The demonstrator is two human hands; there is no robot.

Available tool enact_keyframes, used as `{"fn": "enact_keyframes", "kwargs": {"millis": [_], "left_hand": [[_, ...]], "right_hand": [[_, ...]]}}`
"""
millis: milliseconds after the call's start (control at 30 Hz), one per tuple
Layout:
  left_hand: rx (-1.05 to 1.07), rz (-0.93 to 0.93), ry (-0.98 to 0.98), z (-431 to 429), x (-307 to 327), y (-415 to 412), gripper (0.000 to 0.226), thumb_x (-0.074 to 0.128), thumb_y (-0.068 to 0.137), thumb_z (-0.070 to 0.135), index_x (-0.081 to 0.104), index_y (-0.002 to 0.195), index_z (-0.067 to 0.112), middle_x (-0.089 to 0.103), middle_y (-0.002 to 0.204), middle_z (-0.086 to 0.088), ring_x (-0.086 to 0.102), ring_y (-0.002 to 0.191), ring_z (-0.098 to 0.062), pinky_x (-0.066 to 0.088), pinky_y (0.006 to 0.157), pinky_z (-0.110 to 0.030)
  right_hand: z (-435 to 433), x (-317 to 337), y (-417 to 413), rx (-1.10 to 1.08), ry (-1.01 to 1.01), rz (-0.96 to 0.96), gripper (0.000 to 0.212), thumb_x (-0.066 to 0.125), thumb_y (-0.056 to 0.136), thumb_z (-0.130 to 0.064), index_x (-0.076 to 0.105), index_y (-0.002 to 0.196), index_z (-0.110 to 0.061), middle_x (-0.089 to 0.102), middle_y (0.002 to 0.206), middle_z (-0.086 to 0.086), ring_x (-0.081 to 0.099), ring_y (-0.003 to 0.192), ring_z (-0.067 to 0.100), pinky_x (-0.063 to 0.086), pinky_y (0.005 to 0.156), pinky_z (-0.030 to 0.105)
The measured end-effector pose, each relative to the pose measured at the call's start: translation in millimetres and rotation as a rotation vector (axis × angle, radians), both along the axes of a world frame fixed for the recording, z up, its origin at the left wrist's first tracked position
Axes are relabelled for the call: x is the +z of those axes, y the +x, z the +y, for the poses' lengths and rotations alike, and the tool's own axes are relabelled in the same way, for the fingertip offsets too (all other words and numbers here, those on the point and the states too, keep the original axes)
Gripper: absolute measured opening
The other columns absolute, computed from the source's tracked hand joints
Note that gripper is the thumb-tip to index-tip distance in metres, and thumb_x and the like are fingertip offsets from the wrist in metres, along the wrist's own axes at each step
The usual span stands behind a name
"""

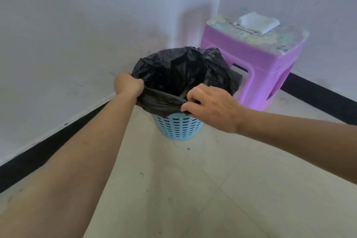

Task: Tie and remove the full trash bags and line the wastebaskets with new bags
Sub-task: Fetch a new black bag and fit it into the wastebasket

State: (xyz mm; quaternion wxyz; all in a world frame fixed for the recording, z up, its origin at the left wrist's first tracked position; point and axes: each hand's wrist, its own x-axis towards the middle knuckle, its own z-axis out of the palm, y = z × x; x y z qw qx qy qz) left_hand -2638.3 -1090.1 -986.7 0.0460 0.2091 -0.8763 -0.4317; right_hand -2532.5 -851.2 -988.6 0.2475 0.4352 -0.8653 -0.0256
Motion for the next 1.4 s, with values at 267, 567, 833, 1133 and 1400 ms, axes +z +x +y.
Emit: {"fn": "enact_keyframes", "kwargs": {"millis": [267, 567, 833, 1133, 1400], "left_hand": [[-0.024, -0.043, -0.194, -21, 1, -4, 0.016, 0.063, 0.086, 0.013, 0.058, 0.095, 0.002, 0.058, 0.103, -0.020, 0.060, 0.104, -0.039, 0.047, 0.074, -0.038], [-0.388, 0.433, -0.583, 52, 14, 34, 0.034, 0.041, 0.099, 0.038, 0.058, 0.118, 0.016, 0.055, 0.121, -0.011, 0.052, 0.110, -0.031, 0.039, 0.090, -0.045], [-0.870, -0.116, -0.305, 74, -8, 41, 0.050, 0.033, 0.101, 0.054, 0.052, 0.130, 0.018, 0.061, 0.124, -0.006, 0.057, 0.112, -0.025, 0.045, 0.095, -0.040], [-1.031, 0.184, -0.664, 65, -2, 56, 0.068, 0.019, 0.084, 0.082, 0.057, 0.112, 0.034, 0.064, 0.093, 0.012, 0.062, 0.082, -0.011, 0.052, 0.074, -0.035], [-1.102, 0.752, -1.059, 55, -26, 64, 0.043, 0.040, 0.095, 0.050, 0.065, 0.102, 0.016, 0.060, 0.070, 0.004, 0.050, 0.042, -0.015, 0.023, 0.039, -0.021]], "right_hand": [[22, -39, 13, 0.113, 0.175, -0.074, 0.033, 0.054, 0.090, -0.006, 0.065, 0.122, -0.010, 0.064, 0.102, 0.006, 0.059, 0.089, 0.027, 0.052, 0.063, 0.037], [-4, 17, -27, -0.711, -0.596, -0.196, 0.064, 0.059, 0.089, -0.050, 0.041, 0.143, -0.020, 0.040, 0.141, 0.010, 0.038, 0.132, 0.028, 0.028, 0.110, 0.045], [38, 6, -74, -1.046, -0.795, -0.629, 0.036, 0.037, 0.104, -0.030, 0.059, 0.120, -0.005, 0.065, 0.103, 0.015, 0.062, 0.089, 0.032, 0.042, 0.071, 0.032], [20, -40, -70, -1.217, -0.984, -1.402, 0.019, 0.040, 0.098, -0.013, 0.058, 0.096, -0.007, 0.066, 0.081, 0.013, 0.061, 0.060, 0.024, 0.050, 0.045, 0.025], [41, -14, -102, -1.114, -1.459, -1.046, 0.019, 0.046, 0.096, -0.020, 0.065, 0.097, -0.015, 0.060, 0.091, 0.003, 0.056, 0.083, 0.023, 0.040, 0.063, 0.029]]}}
